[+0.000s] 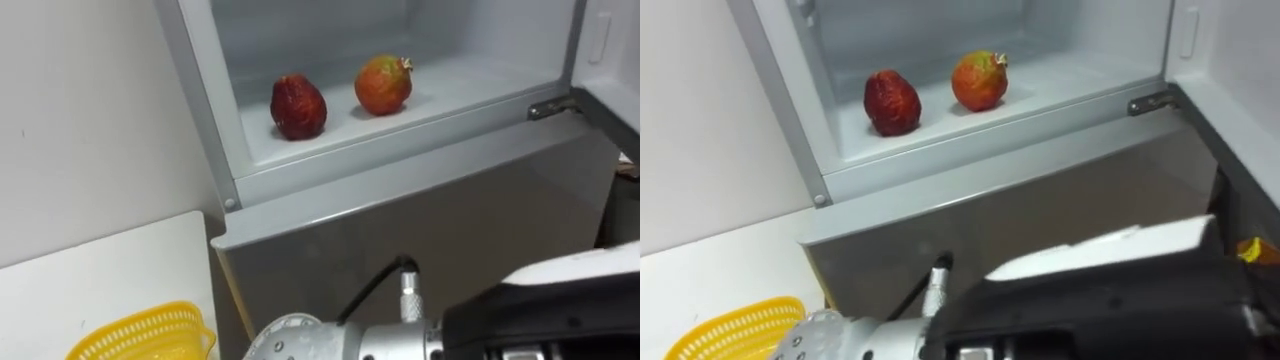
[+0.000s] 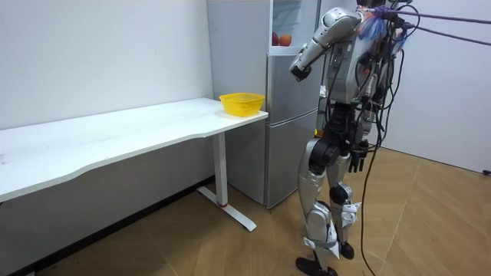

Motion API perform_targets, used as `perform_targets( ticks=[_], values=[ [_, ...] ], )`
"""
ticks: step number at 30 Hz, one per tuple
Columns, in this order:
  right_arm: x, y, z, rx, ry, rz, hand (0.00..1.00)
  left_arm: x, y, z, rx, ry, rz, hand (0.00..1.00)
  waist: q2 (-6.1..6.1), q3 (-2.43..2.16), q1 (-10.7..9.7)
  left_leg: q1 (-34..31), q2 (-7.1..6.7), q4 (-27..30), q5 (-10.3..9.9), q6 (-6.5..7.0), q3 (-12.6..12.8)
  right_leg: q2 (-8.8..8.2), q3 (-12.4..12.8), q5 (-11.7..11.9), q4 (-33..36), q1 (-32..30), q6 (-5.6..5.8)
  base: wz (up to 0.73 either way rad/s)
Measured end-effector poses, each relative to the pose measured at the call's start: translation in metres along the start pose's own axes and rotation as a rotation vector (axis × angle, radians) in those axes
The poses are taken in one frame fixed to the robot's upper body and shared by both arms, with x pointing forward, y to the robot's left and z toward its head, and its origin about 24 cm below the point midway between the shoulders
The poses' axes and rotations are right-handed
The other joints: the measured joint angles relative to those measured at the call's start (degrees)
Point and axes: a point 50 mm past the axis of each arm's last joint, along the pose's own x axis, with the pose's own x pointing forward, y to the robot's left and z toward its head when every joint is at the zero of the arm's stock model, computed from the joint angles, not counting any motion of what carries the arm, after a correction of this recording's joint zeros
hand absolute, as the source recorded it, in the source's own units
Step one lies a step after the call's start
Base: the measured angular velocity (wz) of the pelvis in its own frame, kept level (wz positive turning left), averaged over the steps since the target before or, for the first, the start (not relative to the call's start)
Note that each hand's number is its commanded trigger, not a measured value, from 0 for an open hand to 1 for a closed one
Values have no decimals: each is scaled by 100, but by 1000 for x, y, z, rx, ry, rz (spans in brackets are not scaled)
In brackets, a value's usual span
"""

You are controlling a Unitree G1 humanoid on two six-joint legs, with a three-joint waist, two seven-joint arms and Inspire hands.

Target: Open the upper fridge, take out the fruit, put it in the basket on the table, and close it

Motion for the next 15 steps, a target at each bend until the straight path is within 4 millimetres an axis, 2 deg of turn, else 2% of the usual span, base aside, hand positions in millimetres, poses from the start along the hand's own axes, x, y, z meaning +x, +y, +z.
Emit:
perform_targets(
  ticks=[6, 11, 13, 15],
  values=[
    [0, -1, 4, -11, -13, -1, 0, 11, -1, -7, -38, -18, -3, 0, -4, 13, -23, 4, 13, -1, 0, 0, 36, 1, -4, 0, -6, 7, 0, 0],
    [0, -2, 9, -24, -25, 0, 0, 18, 3, -7, -18, -5, -28, 0, -28, 47, -45, 6, 24, -4, -1, -1, 162, 2, 19, 0, -14, -10, 0, -2],
    [0, -3, 13, -32, -34, 4, 0, 18, 3, -7, -16, -6, -29, 0, -43, 71, -112, -2, 24, -4, -1, -1, 158, 8, 22, 0, -17, -18, 0, 0],
    [0, -3, 14, -36, -37, 11, 0, 18, 3, -7, -14, -8, -25, 0, -44, 74, -118, -9, 24, -3, -1, -1, 156, 33, 47, 0, -18, -33, 0, -5]
  ],
)
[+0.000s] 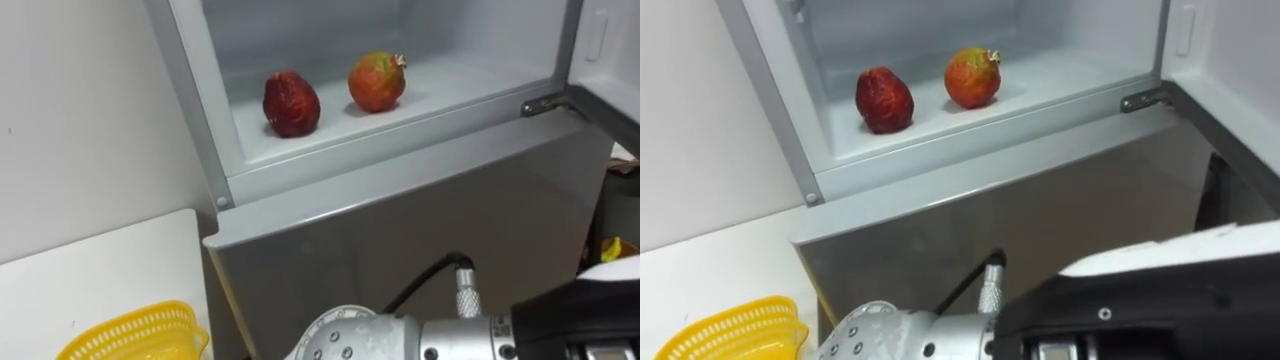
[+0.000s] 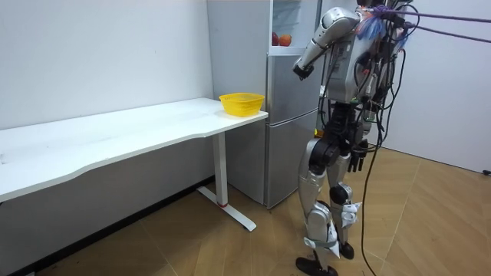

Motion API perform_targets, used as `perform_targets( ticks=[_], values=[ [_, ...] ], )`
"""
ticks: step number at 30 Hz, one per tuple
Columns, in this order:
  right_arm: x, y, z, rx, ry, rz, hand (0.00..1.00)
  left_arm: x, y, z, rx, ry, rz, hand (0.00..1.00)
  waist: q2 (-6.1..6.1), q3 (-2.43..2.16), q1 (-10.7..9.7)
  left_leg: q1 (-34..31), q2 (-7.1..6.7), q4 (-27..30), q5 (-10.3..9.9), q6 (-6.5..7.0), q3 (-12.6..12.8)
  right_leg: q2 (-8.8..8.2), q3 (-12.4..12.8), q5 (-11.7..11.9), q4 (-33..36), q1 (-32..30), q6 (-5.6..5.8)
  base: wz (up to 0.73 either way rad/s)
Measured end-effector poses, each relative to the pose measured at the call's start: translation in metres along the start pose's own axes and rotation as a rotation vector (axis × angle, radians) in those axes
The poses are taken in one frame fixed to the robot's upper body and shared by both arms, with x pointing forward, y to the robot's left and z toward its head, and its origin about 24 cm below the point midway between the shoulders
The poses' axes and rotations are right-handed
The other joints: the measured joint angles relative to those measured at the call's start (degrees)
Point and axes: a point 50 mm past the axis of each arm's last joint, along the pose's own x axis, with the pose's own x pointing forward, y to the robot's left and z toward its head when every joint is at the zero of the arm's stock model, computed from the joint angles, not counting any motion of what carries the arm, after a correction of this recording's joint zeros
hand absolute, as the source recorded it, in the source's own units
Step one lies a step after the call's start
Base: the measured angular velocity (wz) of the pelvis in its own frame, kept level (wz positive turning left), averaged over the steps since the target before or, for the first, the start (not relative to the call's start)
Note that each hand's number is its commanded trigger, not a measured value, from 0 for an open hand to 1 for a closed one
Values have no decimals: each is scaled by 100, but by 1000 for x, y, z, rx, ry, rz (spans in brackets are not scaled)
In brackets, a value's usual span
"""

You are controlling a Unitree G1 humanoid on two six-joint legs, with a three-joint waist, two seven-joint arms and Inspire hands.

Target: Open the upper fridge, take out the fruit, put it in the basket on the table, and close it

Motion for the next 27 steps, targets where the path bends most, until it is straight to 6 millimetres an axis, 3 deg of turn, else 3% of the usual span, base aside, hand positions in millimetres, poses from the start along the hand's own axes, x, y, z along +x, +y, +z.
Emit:
perform_targets(
  ticks=[9, 14, 16, 23, 27],
  values=[
    [0, 0, 0, 0, 0, 15, 0, 0, 0, 0, 0, 1, 7, 0, 0, 1, 7, 19, -3, -27, 0, 0, 0, 9, 74, 0, 9, 15, 0, -4],
    [0, 0, 1, 16, -12, 17, 0, -1, 0, 2, 13, 1, 9, 0, -52, 32, 129, 68, -24, -86, 0, -1, -2, 5, 89, -1, 5, -10, -1, -1],
    [0, 0, 1, 38, -16, 20, 0, -2, -1, 8, 52, 0, 8, 0, -93, 49, 266, 119, -41, -114, 1, -1, -19, 15, 120, -3, 7, -1, -1, -9],
    [0, 2, 1, 51, -18, 20, 0, -11, -2, 34, 232, -14, 63, 0, -235, 36, 668, 168, -57, -212, 3, -1, -164, 29, 20, -1, 37, 25, -2, 4],
    [1, 6, -3, 77, -22, 2, 0, -32, -1, 55, 363, -29, 165, 0, -267, 8, 1044, 128, -58, -210, 5, -1, -202, 28, -33, 1, 36, 46, -4, 6]
  ],
)
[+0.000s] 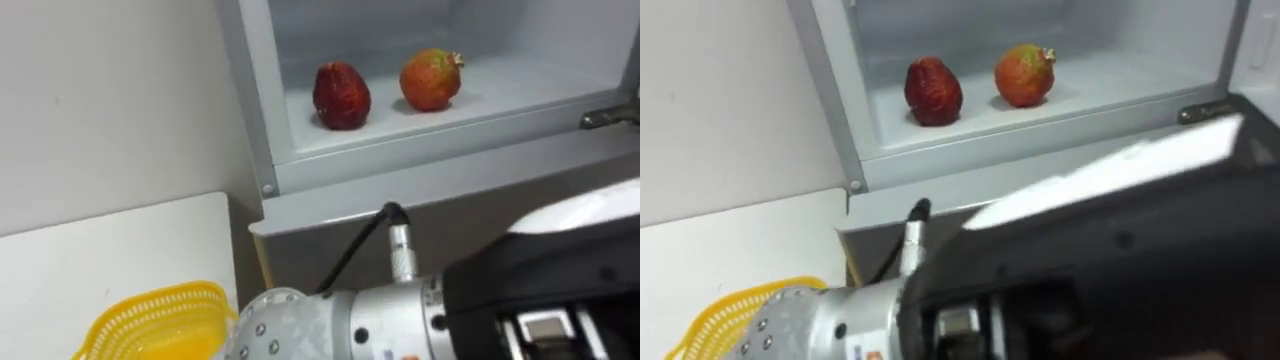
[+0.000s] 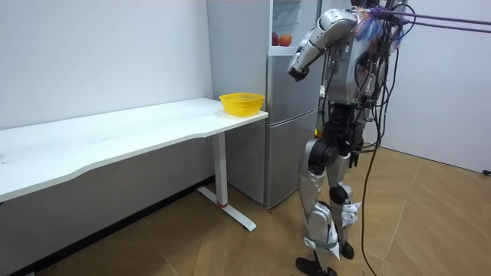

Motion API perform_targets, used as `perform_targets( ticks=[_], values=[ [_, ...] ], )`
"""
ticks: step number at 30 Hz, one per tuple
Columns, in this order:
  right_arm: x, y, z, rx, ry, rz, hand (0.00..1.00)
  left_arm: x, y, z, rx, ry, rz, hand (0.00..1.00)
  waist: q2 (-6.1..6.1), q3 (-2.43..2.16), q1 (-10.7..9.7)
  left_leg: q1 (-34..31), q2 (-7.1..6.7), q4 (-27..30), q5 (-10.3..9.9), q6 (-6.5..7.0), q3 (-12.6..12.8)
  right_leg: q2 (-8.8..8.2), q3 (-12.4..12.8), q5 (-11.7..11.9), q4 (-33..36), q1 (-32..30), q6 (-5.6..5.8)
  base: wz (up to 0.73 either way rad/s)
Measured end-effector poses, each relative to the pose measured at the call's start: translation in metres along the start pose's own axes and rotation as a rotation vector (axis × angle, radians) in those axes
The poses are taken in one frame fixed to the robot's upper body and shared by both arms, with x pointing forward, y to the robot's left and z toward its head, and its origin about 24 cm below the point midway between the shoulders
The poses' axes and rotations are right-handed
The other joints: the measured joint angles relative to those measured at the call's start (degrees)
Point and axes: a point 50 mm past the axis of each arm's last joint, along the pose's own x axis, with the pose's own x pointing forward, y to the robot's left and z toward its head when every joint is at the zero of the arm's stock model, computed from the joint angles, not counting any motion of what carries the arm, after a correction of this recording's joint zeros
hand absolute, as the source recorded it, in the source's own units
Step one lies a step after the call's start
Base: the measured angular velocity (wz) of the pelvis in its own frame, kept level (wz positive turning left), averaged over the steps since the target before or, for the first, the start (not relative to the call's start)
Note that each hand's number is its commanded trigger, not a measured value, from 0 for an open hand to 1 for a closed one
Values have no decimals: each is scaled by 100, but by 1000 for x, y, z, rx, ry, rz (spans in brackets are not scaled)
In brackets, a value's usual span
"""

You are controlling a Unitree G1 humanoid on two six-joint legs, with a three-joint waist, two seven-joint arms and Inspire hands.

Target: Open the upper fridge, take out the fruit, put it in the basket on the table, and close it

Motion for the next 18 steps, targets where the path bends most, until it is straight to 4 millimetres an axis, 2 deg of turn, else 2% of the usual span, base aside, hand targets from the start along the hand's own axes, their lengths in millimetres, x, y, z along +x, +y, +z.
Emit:
perform_targets(
  ticks=[8, 11, 13, 14, 16, 17, 18],
  values=[
    [0, 13, -16, 78, 32, -11, 0, -31, 30, 35, 267, -3, 286, 0, -39, -51, 496, 74, -25, -9, 1, 0, -197, -7, -164, 0, -18, 154, 1, 11],
    [0, 19, -29, 129, 60, -14, 0, -56, 40, 55, 417, -21, 469, 0, -24, -74, 711, 207, -10, -14, 3, -3, -180, 6, -153, -1, -23, 265, 2, -9],
    [-2, 24, -41, 182, 77, -19, 0, -89, 49, 69, 544, 6, 695, 0, -21, -79, 819, 331, -6, -15, 3, -5, -164, 12, -165, -5, -47, 362, -1, -2],
    [-2, 24, -43, 189, 79, -21, 0, -97, 50, 74, 586, 17, 756, 0, -20, -86, 868, 334, -9, -15, 3, -5, -167, 13, -154, -16, -53, 362, -12, -9],
    [-4, 27, -54, 229, 100, -27, 0, -130, 51, 94, 765, 67, 973, 0, -20, -96, 1029, 332, -3, -2, 4, -9, -167, 15, -155, -25, -58, 354, -26, -3],
    [-4, 27, -56, 234, 106, -29, 0, -137, 51, 99, 810, 76, 1024, 0, -27, -99, 1041, 339, -3, -1, 4, -9, -166, 14, -157, -28, -61, 353, -26, 5],
    [-5, 29, -61, 246, 116, -34, 0, -151, 48, 109, 900, 91, 1121, 0, -39, -107, 1144, 353, -5, -1, 4, -9, -165, 7, -165, -33, -56, 355, -25, 0]
  ],
)
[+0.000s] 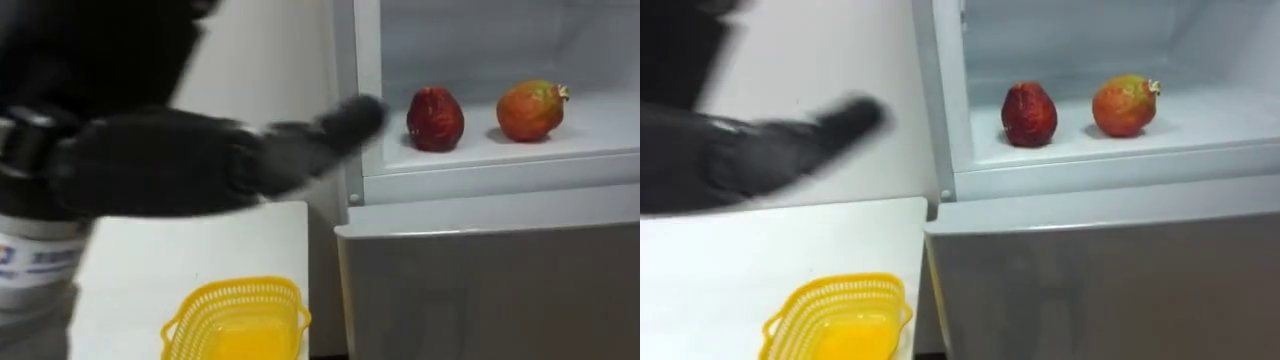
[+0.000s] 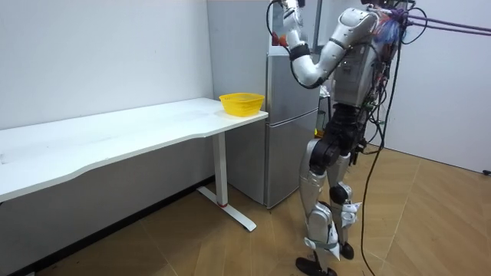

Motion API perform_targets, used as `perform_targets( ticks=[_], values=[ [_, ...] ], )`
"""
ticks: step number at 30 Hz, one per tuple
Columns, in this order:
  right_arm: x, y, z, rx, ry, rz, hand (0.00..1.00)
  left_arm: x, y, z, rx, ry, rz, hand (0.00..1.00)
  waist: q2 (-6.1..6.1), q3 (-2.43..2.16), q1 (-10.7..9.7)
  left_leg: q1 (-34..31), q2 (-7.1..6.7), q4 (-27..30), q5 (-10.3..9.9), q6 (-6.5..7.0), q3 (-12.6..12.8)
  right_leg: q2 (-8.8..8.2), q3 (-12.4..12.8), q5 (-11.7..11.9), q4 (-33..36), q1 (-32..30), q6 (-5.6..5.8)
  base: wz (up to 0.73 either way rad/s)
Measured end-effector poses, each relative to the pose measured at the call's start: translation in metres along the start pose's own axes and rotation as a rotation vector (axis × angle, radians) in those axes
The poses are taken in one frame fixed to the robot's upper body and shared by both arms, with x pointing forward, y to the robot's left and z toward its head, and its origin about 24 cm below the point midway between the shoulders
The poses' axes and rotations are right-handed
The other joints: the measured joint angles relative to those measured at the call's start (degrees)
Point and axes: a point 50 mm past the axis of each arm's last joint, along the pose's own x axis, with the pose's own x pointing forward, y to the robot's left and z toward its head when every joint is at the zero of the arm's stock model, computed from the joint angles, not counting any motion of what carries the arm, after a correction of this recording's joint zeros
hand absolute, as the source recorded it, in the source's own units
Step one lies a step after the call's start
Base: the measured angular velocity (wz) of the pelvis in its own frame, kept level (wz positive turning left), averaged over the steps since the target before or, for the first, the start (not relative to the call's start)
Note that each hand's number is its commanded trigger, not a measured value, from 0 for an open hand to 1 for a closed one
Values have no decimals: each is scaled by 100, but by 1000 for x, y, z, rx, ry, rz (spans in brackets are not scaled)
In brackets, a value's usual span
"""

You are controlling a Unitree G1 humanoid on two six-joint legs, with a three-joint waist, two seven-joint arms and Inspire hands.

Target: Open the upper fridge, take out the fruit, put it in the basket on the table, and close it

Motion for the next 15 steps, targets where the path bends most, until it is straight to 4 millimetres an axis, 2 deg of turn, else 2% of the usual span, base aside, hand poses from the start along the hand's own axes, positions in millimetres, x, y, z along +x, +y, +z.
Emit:
perform_targets(
  ticks=[1, 2, 4, 5, 7, 8, 10, 14, 15],
  values=[
    [0, 1, -5, 12, 4, -2, 0, -8, 16, 1, 82, 10, 97, 0, -6, -2, 79, 40, -2, -2, 0, 0, -18, -6, -10, 0, -6, 46, 1, 0],
    [-1, 2, -8, 18, 8, -3, 0, -13, 25, 2, 123, 18, 147, 0, -11, -2, 99, 67, -6, -3, 0, 0, -30, -6, -11, 0, -8, 72, 1, 0],
    [-1, 7, -17, 53, 22, -11, 0, -35, 55, 4, 293, 72, 337, 0, -13, -1, 196, 123, -17, 4, -1, 0, -60, -7, -36, -1, -46, 176, 7, 10],
    [-1, 7, -18, 58, 24, -11, 0, -42, 63, 4, 348, 89, 380, 0, 17, 18, 200, 123, -22, 4, -1, 0, -88, -6, -37, -3, -49, 186, 10, 16],
    [-2, 7, -20, 68, 31, -11, 0, -70, 93, 0, 551, 196, 540, 0, 47, 26, 223, 114, -32, 9, -2, 1, -144, -18, -112, -15, -36, 198, 25, 16],
    [-2, 8, -22, 73, 35, -10, 0, -78, 99, -2, 591, 227, 575, 0, 42, 24, 239, 115, -33, 8, -2, 1, -154, -20, -119, -16, -34, 198, 25, 8],
    [-2, 9, -24, 83, 38, -10, 0, -111, 120, -8, 719, 361, 698, 0, 87, 11, 321, 100, -35, 10, -7, 4, -185, -21, -146, -15, -33, 197, 25, 5],
    [-3, 5, -24, 72, 40, -22, 0, -158, 137, -12, 832, 530, 860, 0, 60, 23, 352, 9, -84, -4, -7, 14, -335, -53, -179, -41, 55, 99, 36, 9],
    [-3, 3, -22, 70, 34, -28, 0, -176, 140, -13, 866, 597, 898, 0, 66, 20, 350, -9, -99, -8, -7, 17, -395, -57, -180, -41, 59, 101, 37, 0]
  ],
)
